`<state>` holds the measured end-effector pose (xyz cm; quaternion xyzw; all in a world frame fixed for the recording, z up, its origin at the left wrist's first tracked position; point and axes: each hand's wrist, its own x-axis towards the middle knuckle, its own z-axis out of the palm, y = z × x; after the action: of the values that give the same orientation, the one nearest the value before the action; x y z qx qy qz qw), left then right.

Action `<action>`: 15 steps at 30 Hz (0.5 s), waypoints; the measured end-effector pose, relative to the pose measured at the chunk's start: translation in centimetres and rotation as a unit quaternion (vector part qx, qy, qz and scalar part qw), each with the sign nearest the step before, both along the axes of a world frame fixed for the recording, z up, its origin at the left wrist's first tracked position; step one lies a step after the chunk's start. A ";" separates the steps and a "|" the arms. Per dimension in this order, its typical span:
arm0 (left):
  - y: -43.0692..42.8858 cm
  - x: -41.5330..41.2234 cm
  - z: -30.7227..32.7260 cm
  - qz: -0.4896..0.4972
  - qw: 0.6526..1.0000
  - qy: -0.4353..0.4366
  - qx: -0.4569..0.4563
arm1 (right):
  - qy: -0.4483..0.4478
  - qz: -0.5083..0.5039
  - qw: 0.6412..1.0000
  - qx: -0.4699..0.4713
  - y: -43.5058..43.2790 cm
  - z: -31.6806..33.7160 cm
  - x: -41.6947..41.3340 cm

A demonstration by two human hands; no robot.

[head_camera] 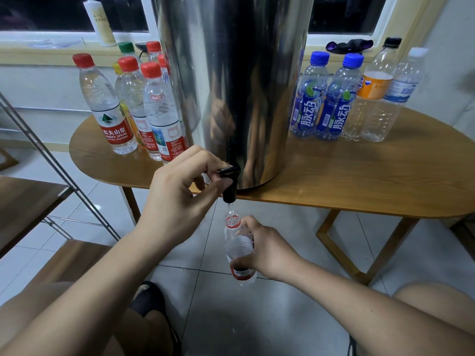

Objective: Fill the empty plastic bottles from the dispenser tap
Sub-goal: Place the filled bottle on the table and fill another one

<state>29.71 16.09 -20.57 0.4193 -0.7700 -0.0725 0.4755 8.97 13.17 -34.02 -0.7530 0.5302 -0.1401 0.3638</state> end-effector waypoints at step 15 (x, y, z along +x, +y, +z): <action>-0.1 0.0 -0.1 0.005 1.000 -0.002 -0.001 | -0.005 -0.003 1.000 0.001 0.0 -0.2 0.1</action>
<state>29.76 16.01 -20.67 0.4224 -0.7690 -0.0683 0.4749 9.02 13.15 -34.20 -0.7501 0.5311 -0.1441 0.3667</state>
